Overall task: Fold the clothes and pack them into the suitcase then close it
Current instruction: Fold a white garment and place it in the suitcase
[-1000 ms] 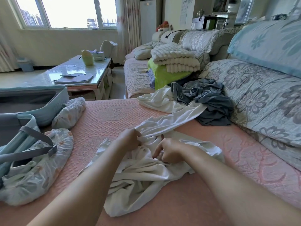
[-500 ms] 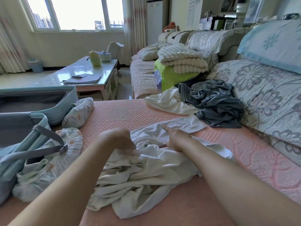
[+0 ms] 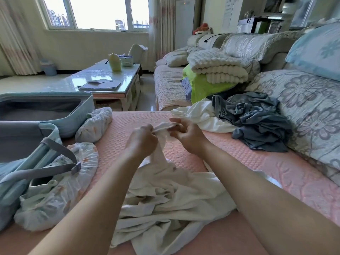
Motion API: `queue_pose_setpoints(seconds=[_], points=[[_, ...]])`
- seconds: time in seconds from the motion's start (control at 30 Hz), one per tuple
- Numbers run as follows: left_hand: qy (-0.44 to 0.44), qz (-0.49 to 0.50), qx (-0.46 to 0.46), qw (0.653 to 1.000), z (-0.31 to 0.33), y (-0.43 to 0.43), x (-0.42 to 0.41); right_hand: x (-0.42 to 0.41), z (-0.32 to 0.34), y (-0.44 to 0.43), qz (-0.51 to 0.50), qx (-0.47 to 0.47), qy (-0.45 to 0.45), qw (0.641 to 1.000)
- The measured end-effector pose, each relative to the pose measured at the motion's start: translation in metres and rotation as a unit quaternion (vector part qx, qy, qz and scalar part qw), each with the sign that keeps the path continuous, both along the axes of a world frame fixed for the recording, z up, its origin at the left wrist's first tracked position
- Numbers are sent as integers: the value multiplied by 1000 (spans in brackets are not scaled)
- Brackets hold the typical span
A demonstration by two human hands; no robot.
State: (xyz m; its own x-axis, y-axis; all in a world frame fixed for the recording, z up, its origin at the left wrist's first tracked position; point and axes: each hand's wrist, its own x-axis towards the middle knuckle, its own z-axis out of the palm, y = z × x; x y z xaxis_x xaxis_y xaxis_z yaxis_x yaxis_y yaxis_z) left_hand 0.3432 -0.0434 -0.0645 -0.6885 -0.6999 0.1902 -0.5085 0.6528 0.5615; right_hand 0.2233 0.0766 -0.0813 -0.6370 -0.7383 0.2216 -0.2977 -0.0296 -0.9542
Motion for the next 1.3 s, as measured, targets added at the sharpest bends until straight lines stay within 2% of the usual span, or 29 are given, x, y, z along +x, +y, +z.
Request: queue_pose_setpoints(seconds=[0.07,0.17,0.23,0.33,0.4,0.47,0.53,0.6,0.63,0.73,0.8,0.83,0.87,0.93,0.97,1.0,1.03,1.07,1.1,1.13,1.17,1.2,1.23,1.3], points=[[52,76,-13,996,12,-21,23,6,-5,-1,0,51,7,999],[71,188,-45,978,20,-55,63,14,-13,10,-27,162,101,981],[25,247,-45,968,21,-75,89,23,-12,20,4,238,156,959],[-131,283,-49,949,19,-77,108,38,-8,38,55,351,205,912],[-172,200,-102,959,18,-54,106,50,-3,47,58,422,226,876],[-141,13,-121,982,14,-21,98,61,1,57,58,485,257,834],[-186,-165,-111,962,7,13,96,69,0,65,50,499,292,814],[-272,-217,-139,927,-1,31,100,74,2,73,16,463,313,829],[-279,-212,-156,924,-2,35,103,75,2,78,-3,430,321,844],[-236,-180,-112,948,6,36,116,80,8,91,-30,318,343,883],[-265,-190,-95,940,24,34,127,91,19,99,5,293,299,908],[-304,-192,-85,929,32,34,133,99,26,102,51,315,268,909],[-359,-193,-62,911,40,36,141,108,32,106,113,358,244,894],[-466,-194,58,861,49,43,156,123,41,114,235,447,148,850],[-496,-186,151,834,52,48,160,128,43,118,279,458,72,841],[-499,-182,231,815,51,53,163,129,42,119,288,441,17,850],[-480,-188,264,815,47,55,163,128,40,119,258,406,2,877],[-435,-200,250,841,42,55,160,124,37,117,191,365,31,911],[-365,-209,193,887,36,54,155,118,33,115,107,323,85,937],[-271,-205,113,934,32,55,150,111,30,114,25,296,152,943],[-185,-191,31,963,27,54,143,104,25,113,-29,292,212,932],[-132,-185,-36,973,22,54,139,100,21,115,-45,310,246,917],[-130,-190,-82,970,16,55,136,95,16,116,-33,345,251,904],[-205,-203,-120,950,2,57,134,94,8,119,23,444,230,866]])
